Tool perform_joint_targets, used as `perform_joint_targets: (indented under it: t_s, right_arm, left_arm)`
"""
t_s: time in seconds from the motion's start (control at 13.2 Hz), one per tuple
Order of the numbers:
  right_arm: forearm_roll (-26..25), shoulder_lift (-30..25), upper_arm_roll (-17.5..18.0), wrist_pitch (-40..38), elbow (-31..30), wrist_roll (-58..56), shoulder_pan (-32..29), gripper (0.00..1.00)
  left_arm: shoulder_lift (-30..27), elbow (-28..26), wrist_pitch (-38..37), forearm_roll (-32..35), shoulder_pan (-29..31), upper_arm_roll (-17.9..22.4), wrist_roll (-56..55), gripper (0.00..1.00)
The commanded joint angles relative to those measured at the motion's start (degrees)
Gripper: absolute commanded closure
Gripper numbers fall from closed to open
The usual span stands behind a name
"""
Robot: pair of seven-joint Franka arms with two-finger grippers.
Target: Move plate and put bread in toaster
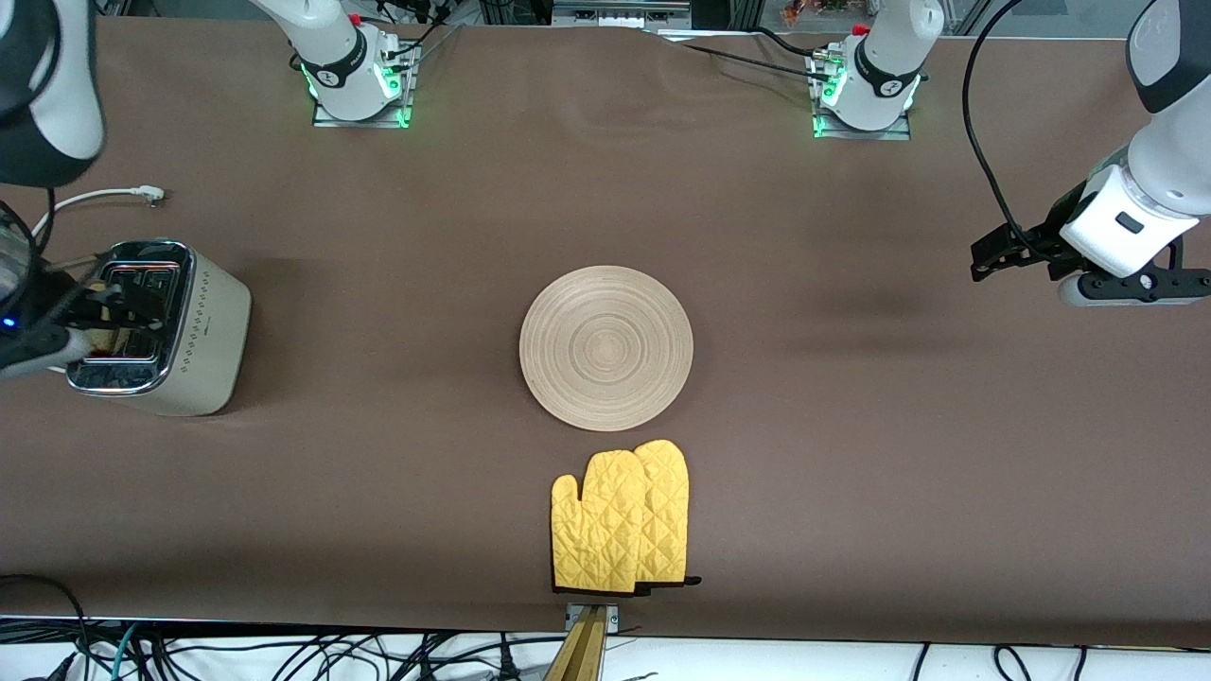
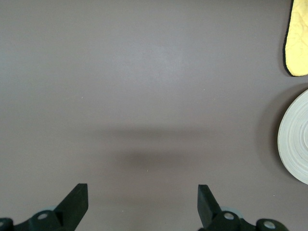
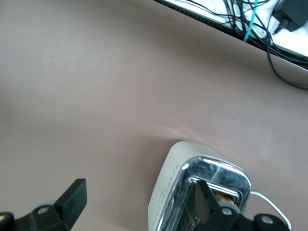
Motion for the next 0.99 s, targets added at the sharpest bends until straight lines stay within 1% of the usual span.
perform_joint_targets:
  t_s: [0.0, 0.15, 0.23, 0.46, 0.68, 0.91]
  right_arm:
    - [-1.16, -5.71, 5.4, 1.11, -5.32, 1.92, -4.81, 0.0]
    - [-0.81, -7.29, 7.77, -1.78, -6.47, 12.52, -6.66, 0.0]
    - [-0.46, -7.56, 7.87, -3.53, -6.38, 16.4, -7.11, 0.0]
    - [0.86, -8.09, 7.87, -3.99, -6.38, 16.71, -8.6, 0.0]
    - [0.87, -6.33, 7.69, -3.99, -5.77, 16.36, -8.52, 0.0]
    - [0.78, -6.24, 7.52, -4.16, -5.68, 16.44, -8.52, 0.0]
  left_arm:
    - [0.06, 0.52, -0.57, 1.2, -0.19, 0.02, 0.41, 0.0]
    - [0.06, 0.52, -0.57, 1.2, -0.11, 0.11, 0.41, 0.0]
    - [0.06, 0.52, -0.57, 1.2, -0.11, 0.11, 0.41, 0.0]
    - [0.06, 0.52, -0.57, 1.2, -0.02, 0.11, 0.41, 0.0]
    - [0.06, 0.52, -0.57, 1.2, -0.02, 0.11, 0.41, 0.0]
    - [0.06, 0.52, -0.57, 1.2, -0.02, 0.11, 0.41, 0.0]
